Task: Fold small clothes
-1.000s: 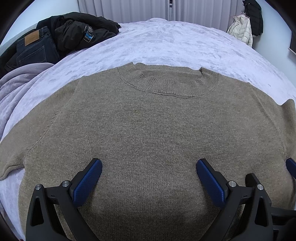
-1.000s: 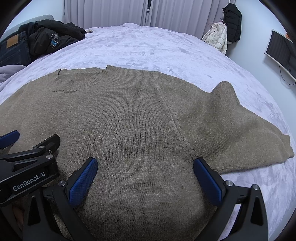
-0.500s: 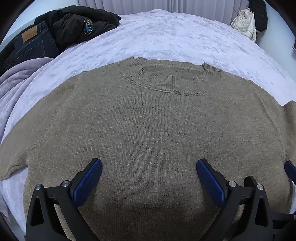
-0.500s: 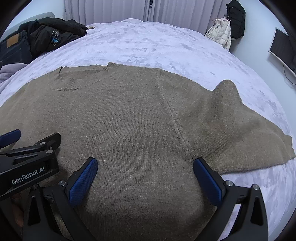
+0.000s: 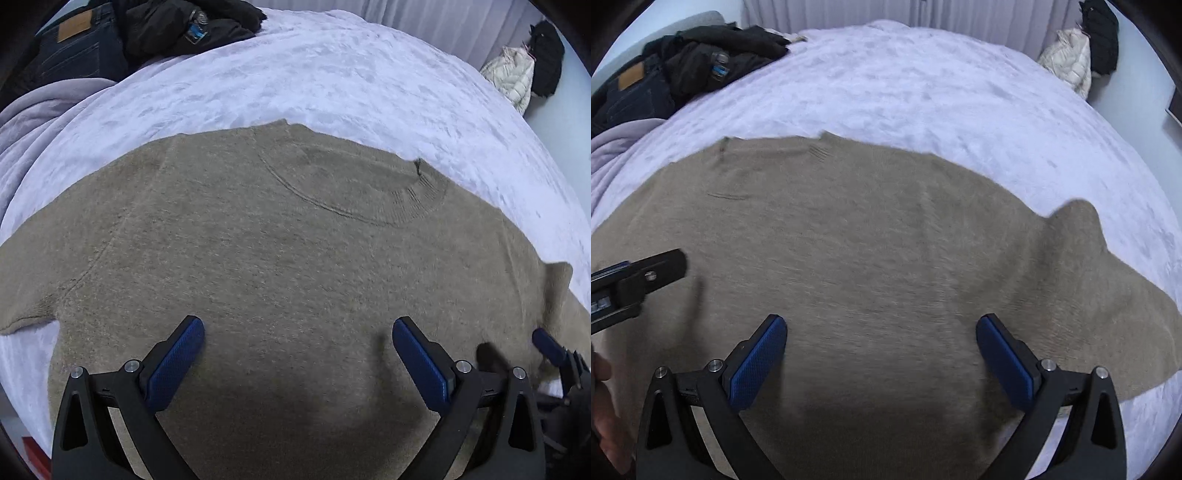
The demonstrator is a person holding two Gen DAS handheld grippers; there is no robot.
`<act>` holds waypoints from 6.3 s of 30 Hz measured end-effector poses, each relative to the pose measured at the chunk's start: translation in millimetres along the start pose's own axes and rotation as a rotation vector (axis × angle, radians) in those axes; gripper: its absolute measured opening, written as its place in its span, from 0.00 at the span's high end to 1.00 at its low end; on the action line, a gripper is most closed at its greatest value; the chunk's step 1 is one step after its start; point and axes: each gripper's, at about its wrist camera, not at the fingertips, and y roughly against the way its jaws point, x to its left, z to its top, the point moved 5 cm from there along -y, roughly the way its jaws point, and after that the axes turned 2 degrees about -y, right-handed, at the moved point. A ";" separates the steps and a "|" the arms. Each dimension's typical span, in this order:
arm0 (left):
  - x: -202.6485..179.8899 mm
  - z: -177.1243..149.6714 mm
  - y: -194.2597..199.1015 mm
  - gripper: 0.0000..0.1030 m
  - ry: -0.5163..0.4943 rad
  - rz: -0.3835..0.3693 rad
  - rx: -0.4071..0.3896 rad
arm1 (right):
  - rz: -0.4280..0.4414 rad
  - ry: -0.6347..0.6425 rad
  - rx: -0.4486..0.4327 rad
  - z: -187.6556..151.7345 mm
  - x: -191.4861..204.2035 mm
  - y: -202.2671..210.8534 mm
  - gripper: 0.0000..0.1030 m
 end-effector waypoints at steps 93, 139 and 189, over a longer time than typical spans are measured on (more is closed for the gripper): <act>-195.2 -0.1 -4.8 0.00 -0.357 -0.075 -0.036 | -0.473 -0.311 -0.360 -36.1 -275.2 150.0 0.93; 228.0 -10.4 43.8 0.00 0.403 -0.159 -0.201 | 0.019 0.260 -0.249 53.9 242.2 40.3 0.24; 24.2 17.1 -6.6 0.00 -0.172 -0.042 -0.104 | -0.055 -0.078 -0.136 22.0 26.8 21.4 0.00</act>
